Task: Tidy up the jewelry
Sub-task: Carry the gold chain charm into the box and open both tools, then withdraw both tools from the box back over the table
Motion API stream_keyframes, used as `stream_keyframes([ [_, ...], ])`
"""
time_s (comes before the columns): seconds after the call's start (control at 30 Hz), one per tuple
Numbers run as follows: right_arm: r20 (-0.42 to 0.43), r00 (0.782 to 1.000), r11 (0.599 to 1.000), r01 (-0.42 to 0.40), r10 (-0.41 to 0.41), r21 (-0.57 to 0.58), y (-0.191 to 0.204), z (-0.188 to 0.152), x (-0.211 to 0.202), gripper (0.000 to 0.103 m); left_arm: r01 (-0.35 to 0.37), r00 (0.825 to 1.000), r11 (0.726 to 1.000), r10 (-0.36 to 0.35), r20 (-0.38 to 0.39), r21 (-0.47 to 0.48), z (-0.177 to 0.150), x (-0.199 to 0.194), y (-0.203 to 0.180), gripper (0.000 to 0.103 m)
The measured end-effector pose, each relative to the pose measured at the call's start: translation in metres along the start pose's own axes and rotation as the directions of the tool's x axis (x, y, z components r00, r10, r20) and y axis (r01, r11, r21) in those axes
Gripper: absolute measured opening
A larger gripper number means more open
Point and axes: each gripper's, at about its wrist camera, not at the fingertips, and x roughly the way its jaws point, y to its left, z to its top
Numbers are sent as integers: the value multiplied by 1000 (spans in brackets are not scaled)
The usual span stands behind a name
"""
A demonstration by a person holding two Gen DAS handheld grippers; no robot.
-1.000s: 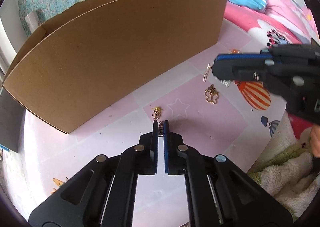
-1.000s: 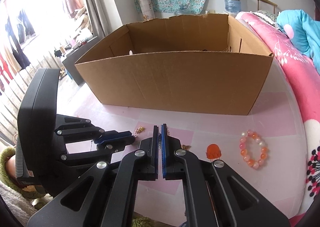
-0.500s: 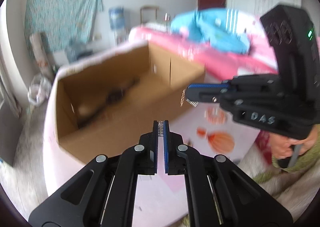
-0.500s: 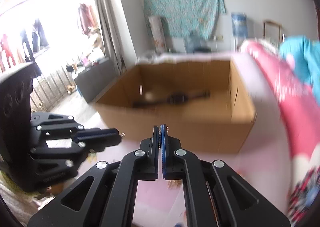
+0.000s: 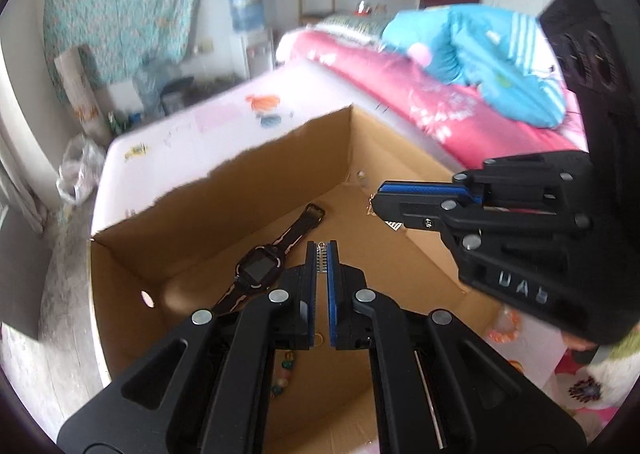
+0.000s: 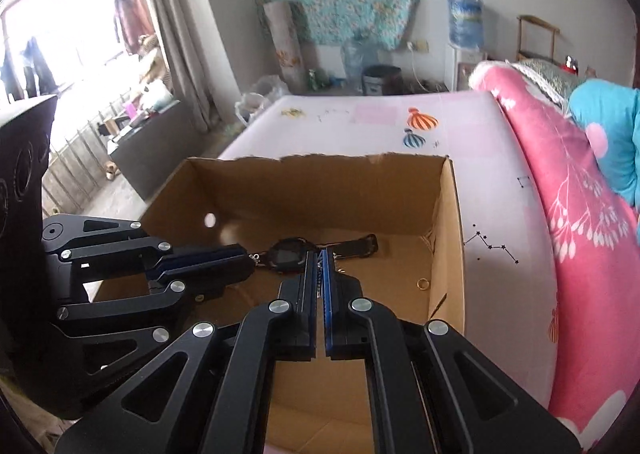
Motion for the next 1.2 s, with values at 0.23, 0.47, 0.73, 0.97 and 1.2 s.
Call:
stream_keyframes([
  [0.23, -54, 998, 1000, 16, -16, -6, -4, 0, 26, 5, -21, 997, 998, 18, -70, -52, 7, 27, 9, 5],
  [0.47, -41, 999, 1000, 19, -18, 19, -11, -5, 26, 20, -35, 996, 996, 29, -89, -76, 5, 35, 15, 21],
  [0.73, 18, 999, 998, 32, -33, 46, -16, -2, 5, 35, -33, 999, 995, 31, -21, -97, 7, 15, 15, 39],
  [0.97, 142, 990, 999, 6, -14, 51, -9, -3, -43, 61, -8, 996, 993, 18, 85, -116, -12, -37, 13, 61],
  [1.2, 209, 977, 998, -50, 40, 45, 8, -22, -88, 73, 45, 985, 987, -18, 171, -157, -62, -93, 13, 78],
])
